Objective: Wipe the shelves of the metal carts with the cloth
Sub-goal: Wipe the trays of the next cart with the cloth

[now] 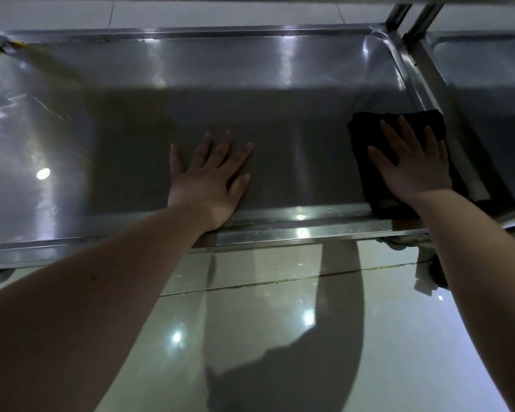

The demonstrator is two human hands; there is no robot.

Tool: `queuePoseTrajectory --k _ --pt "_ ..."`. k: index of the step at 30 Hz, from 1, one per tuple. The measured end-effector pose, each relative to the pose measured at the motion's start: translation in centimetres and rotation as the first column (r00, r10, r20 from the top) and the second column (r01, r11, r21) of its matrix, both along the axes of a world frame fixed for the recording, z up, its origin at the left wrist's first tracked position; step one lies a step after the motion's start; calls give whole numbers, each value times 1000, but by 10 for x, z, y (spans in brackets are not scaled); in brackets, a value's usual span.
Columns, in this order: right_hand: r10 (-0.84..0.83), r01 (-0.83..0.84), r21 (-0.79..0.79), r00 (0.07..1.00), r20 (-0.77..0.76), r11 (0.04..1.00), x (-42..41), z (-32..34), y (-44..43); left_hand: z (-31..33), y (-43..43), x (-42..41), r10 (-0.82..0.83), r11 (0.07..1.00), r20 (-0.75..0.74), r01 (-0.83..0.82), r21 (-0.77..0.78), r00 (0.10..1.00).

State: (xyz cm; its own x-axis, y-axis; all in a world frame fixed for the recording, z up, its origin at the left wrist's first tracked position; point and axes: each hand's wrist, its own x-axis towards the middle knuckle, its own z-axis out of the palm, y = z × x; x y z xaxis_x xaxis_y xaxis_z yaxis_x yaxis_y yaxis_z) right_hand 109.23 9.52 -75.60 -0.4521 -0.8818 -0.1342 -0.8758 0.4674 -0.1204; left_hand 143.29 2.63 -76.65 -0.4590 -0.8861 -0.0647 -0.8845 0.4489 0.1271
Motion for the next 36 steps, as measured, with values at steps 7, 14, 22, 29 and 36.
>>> queuePoseTrajectory --k 7,14,22,29,36 --pt "-44 45 79 999 -6 996 9 -5 37 -2 1 0 -7 1000 1 7 -28 1000" --pt "-31 32 36 998 -47 999 -18 6 -68 -4 0 -2 -16 999 -21 15 -37 1000" --pt "-67 66 -8 997 -43 998 -7 3 -85 0 0 1 -3 1000 -35 3 -27 999" --pt "-76 76 -15 995 -67 997 -8 3 -85 0 0 0 6 1000 -34 -7 -24 999" --pt "-78 76 -40 996 -39 996 2 -1 -64 3 -1 -1 21 1000 -23 -21 -10 1000"
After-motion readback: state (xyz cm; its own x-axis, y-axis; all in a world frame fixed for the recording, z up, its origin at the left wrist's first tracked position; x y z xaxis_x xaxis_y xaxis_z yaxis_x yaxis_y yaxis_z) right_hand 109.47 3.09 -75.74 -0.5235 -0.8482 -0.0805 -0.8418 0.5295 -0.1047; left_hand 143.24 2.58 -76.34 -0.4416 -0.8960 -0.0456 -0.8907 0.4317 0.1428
